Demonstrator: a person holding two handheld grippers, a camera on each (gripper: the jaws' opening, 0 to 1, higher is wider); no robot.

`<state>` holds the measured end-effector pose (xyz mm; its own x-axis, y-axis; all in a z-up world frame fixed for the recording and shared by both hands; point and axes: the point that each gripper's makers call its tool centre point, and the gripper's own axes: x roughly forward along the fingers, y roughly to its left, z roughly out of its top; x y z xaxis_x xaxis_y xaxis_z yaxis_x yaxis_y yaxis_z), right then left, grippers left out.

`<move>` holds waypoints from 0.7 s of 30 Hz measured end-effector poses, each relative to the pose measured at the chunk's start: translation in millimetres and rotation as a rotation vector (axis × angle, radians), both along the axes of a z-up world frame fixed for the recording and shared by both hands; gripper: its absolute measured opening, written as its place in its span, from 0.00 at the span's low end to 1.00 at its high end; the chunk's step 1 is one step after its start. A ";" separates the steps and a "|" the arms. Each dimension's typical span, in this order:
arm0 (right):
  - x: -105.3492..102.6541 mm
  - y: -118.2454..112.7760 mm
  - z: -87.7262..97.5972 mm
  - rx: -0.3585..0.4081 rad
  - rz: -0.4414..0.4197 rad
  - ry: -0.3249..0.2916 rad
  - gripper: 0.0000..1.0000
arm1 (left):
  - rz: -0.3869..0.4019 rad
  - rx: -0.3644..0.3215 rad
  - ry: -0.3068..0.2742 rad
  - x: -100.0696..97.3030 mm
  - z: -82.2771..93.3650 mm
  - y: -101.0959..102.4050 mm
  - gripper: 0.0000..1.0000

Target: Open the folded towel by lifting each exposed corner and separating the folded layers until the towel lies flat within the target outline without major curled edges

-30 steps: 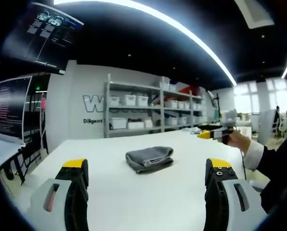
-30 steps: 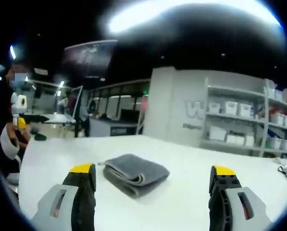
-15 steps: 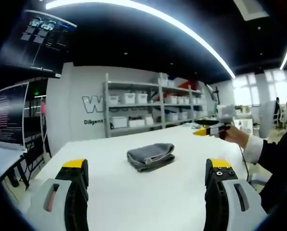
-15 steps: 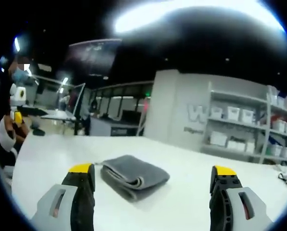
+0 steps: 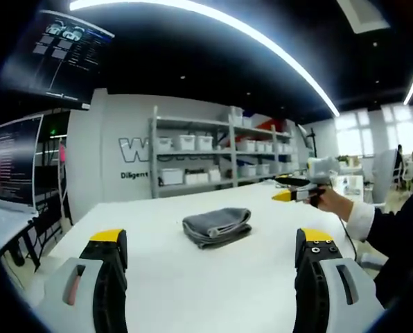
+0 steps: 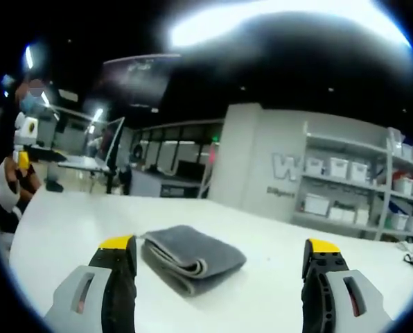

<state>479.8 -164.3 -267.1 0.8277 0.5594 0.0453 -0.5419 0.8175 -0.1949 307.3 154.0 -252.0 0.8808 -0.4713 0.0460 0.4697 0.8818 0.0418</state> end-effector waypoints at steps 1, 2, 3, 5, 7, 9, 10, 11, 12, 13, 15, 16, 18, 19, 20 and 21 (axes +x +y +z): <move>1.6 -0.3 0.6 0.011 0.002 -0.001 0.99 | -0.003 -0.005 -0.003 -0.2 1.0 0.2 0.99; 3.1 -0.3 0.5 0.019 0.002 0.002 0.99 | -0.003 -0.008 -0.004 -0.2 1.5 0.3 0.99; 4.3 0.0 0.3 0.024 0.002 0.003 0.99 | -0.002 -0.010 -0.004 -0.1 1.8 0.6 0.99; 6.4 2.6 -0.2 0.026 0.005 0.002 0.99 | 0.004 -0.006 -0.006 0.4 1.8 1.7 0.99; 7.8 4.6 -1.4 0.017 0.006 0.003 0.99 | 0.002 -0.004 -0.005 0.6 1.3 1.6 0.99; 8.9 5.7 -1.0 0.011 0.007 -0.004 0.99 | -0.003 -0.002 -0.004 0.5 0.7 0.6 0.99; 10.1 6.1 -0.8 0.015 0.009 -0.007 0.99 | -0.005 -0.001 -0.007 0.5 0.7 0.0 0.99; 12.0 6.1 -0.9 0.028 0.008 -0.009 0.99 | -0.006 -0.005 -0.011 0.4 1.4 -0.5 0.99; 14.1 5.8 -1.2 0.042 0.006 -0.015 0.99 | -0.008 -0.007 -0.013 0.3 1.8 -0.9 0.99; 16.7 5.2 -3.0 0.051 0.003 -0.017 0.99 | -0.025 0.018 -0.002 -1.2 -1.7 -2.6 0.99; 21.9 3.9 -10.6 0.047 -0.015 -0.002 0.98 | -0.014 0.017 -0.004 -0.2 -1.3 -2.0 0.99; 24.7 2.3 -16.7 0.013 -0.035 0.024 0.99 | -0.014 0.011 -0.008 -0.1 -0.3 -2.2 0.99; 24.9 3.5 -15.1 0.018 -0.029 -0.003 0.99 | -0.023 -0.006 -0.007 0.1 0.5 -2.6 0.99; 25.0 3.3 -15.8 0.020 -0.027 0.000 0.98 | -0.026 -0.011 -0.003 0.3 0.1 -2.8 0.99; 25.9 2.8 -18.0 0.032 -0.022 0.014 0.99 | -0.029 -0.013 0.000 0.5 -0.7 -3.3 0.99; 26.7 1.8 -18.4 0.038 -0.022 0.016 0.99 | -0.030 -0.012 0.002 0.6 -1.4 -3.5 0.99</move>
<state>506.5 -162.5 -285.5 0.8406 0.5391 0.0530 -0.5264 0.8361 -0.1546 308.0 150.5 -253.4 0.8664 -0.4968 0.0500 0.4959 0.8678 0.0302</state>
